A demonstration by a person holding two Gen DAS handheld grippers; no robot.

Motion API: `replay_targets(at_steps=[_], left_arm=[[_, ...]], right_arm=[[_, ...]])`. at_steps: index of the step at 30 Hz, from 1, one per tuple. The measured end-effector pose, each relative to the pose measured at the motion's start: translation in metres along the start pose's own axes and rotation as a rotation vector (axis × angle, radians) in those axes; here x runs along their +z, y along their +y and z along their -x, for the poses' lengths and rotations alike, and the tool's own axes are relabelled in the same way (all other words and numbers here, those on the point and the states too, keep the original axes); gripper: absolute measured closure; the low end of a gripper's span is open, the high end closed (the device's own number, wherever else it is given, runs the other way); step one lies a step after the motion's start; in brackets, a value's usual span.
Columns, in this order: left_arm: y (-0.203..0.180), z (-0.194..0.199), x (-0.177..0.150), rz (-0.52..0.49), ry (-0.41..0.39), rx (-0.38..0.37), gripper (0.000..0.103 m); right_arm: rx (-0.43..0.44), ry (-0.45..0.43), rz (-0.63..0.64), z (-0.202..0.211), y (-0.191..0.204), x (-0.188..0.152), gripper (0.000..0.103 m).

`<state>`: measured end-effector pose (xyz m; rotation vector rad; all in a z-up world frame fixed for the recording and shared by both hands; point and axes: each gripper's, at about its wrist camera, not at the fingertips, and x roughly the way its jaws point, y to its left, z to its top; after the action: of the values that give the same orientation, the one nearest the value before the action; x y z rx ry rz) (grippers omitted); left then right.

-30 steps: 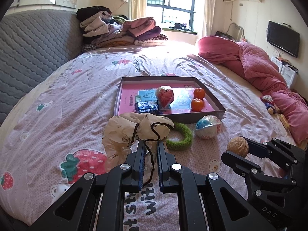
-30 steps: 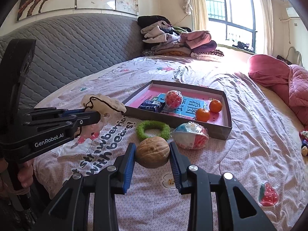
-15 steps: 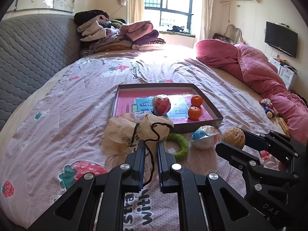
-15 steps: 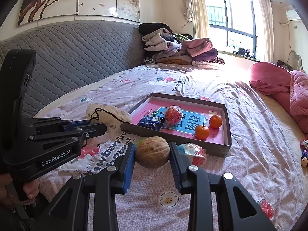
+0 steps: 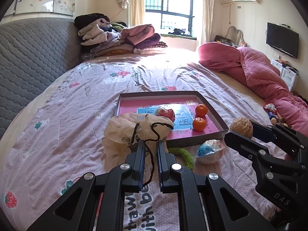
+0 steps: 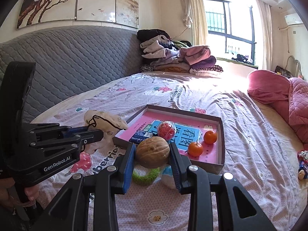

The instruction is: Organize objects

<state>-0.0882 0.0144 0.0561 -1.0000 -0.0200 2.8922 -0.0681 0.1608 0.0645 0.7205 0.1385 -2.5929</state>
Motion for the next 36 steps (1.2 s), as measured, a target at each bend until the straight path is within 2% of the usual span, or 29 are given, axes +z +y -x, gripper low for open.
replay_targets(at_steps=[13,29,36], left_arm=[[0.005,-0.026,0.027,0.003,-0.005,0.018,0.092],[0.006,-0.065,0.04,0.011,0.012,0.019,0.092],[0.016,-0.089,0.052,0.008,0.011,0.056,0.092]], right_arm=[[-0.028,-0.014,0.021,-0.024,-0.019,0.022,0.068],[-0.043,-0.001,-0.003,-0.053,-0.042,0.032,0.068],[-0.047,0.014,-0.005,-0.074,-0.05,0.035,0.068]])
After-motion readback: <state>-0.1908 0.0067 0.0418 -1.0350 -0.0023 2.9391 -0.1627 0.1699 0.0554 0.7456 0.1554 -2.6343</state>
